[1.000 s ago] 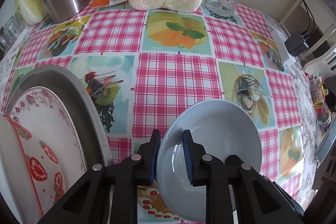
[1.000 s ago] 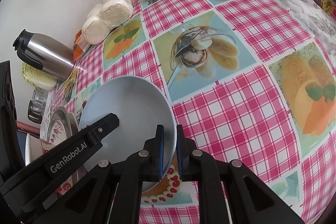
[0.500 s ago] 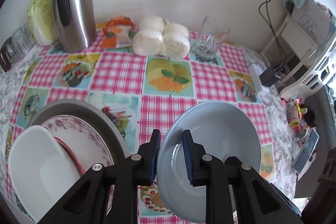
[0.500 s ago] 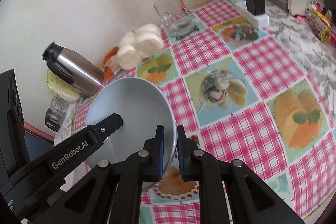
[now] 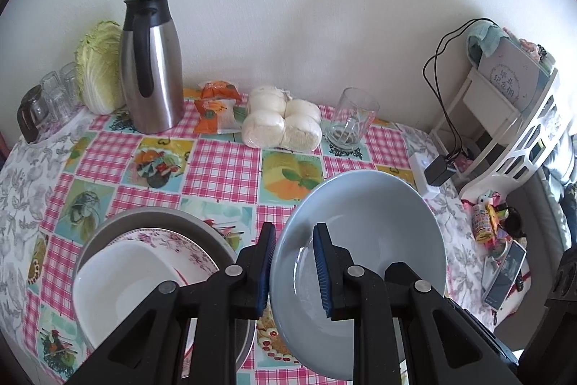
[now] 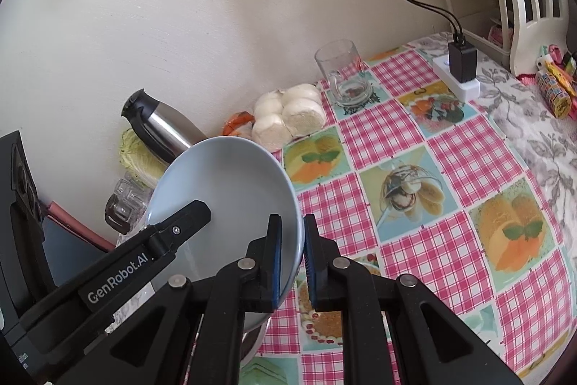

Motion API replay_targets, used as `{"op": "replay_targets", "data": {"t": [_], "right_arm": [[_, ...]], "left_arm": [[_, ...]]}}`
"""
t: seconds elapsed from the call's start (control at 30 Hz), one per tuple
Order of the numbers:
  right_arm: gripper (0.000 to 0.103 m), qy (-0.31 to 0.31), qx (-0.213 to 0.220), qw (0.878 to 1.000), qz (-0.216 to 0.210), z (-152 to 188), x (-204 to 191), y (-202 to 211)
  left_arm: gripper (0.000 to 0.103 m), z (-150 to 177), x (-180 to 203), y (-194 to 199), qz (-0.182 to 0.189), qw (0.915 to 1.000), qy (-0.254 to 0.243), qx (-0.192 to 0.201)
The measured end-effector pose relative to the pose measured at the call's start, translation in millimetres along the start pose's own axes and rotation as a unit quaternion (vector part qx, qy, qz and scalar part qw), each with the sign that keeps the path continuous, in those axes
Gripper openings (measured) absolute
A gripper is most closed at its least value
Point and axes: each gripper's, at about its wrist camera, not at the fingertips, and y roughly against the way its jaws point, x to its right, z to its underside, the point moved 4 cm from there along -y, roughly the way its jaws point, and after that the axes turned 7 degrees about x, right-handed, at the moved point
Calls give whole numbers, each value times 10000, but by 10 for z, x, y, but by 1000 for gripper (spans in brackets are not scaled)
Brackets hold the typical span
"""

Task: Organize plates and bowls
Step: 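Lower the small white bowl into the white square bowl in the basin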

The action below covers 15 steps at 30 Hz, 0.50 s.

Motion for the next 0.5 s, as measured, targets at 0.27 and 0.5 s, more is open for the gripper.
{"op": "replay_targets", "data": {"t": [0.27,0.5], "right_arm": [[14,217,72,9997,-17,15,-198,44],[14,441,102,9990,-39,72,-403,76]], "left_arm": [[24,22,-160,148,-73,9997,197,114],[24,38,-355,244,-113,9989,421,159]]}}
